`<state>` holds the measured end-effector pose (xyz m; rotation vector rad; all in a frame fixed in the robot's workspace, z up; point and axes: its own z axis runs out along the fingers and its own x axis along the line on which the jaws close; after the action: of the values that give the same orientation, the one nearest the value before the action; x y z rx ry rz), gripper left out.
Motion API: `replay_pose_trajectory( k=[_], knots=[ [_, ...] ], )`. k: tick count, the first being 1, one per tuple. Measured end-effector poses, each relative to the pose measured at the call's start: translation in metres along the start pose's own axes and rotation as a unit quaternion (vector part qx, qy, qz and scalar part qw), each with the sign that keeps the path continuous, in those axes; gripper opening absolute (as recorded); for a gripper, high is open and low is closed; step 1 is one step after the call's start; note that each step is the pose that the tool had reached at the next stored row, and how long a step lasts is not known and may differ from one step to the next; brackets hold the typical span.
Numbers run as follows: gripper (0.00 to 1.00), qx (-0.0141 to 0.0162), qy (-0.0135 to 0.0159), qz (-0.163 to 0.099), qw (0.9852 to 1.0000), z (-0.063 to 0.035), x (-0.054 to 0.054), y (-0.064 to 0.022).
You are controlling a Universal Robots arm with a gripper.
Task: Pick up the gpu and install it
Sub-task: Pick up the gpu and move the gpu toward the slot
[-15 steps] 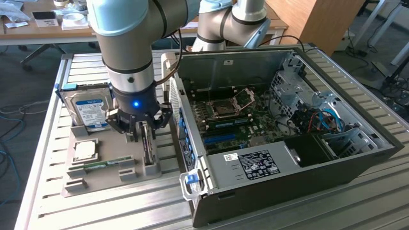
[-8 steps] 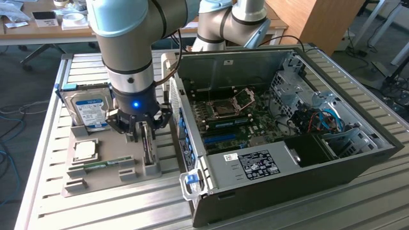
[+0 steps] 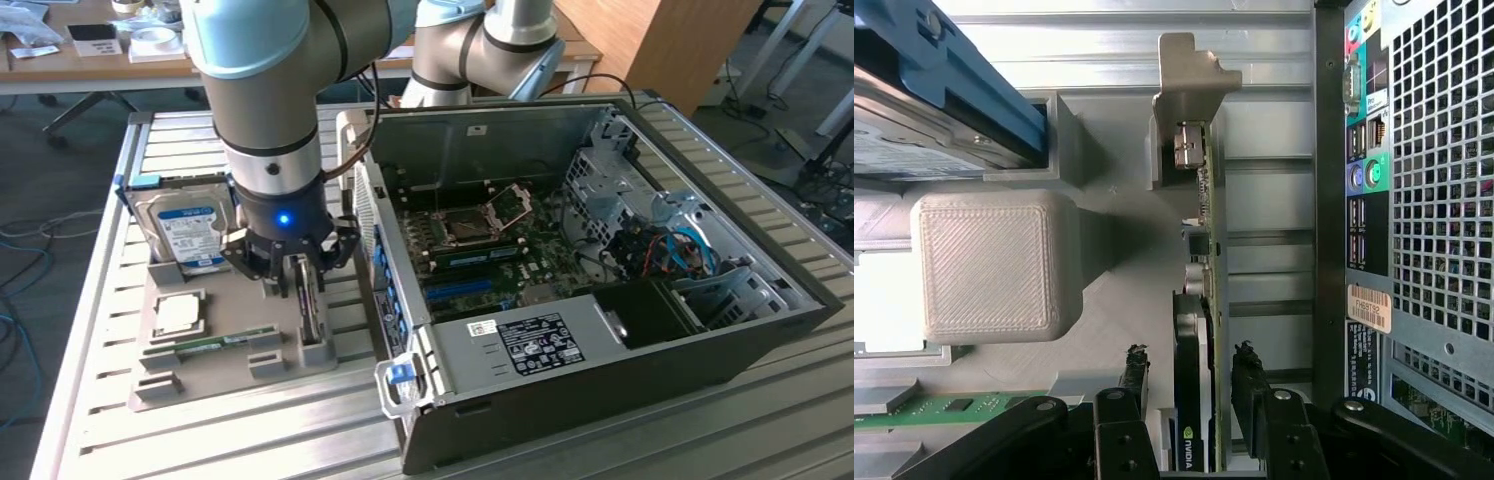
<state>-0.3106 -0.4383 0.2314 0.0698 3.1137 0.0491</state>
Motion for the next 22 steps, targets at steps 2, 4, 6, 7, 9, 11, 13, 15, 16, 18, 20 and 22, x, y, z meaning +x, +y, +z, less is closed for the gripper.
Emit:
replay_pose_trajectory(
  k=[2,4,6,7,9,11,13,15,16,18,20,22],
  knots=[
    [0.47,0.0,0.0,0.0,1.0,0.0,-0.0001,0.0],
    [0.47,0.0,0.0,0.0,1.0,0.0,-0.0002,0.0],
    [0.47,0.0,0.0,0.0,1.0,0.0,-0.0005,0.0],
    [0.47,0.0,0.0,0.0,1.0,0.0,-0.0005,0.0001],
    [0.47,0.0,0.0,0.0,1.0,0.0001,-0.0006,0.0],
    [0.47,0.0,-0.0001,0.0,1.0,0.0001,-0.0008,0.0],
    [0.47,0.0,0.0,0.0,1.0,0.0001,-0.0008,0.0001],
    [0.47,0.0,0.0,0.0,1.0,0.0001,-0.0008,0.0],
    [0.47,0.0,0.0,0.0,1.0,0.0,-0.0008,0.0],
    [0.47,0.0,-0.0001,0.0,1.0,0.0001,-0.0008,0.0001],
    [0.47,0.0,0.0,0.0,1.0,0.0001,-0.0008,0.0],
    [0.45,0.0,0.0,0.0,1.0,0.0,-0.0008,0.0]
  ],
)
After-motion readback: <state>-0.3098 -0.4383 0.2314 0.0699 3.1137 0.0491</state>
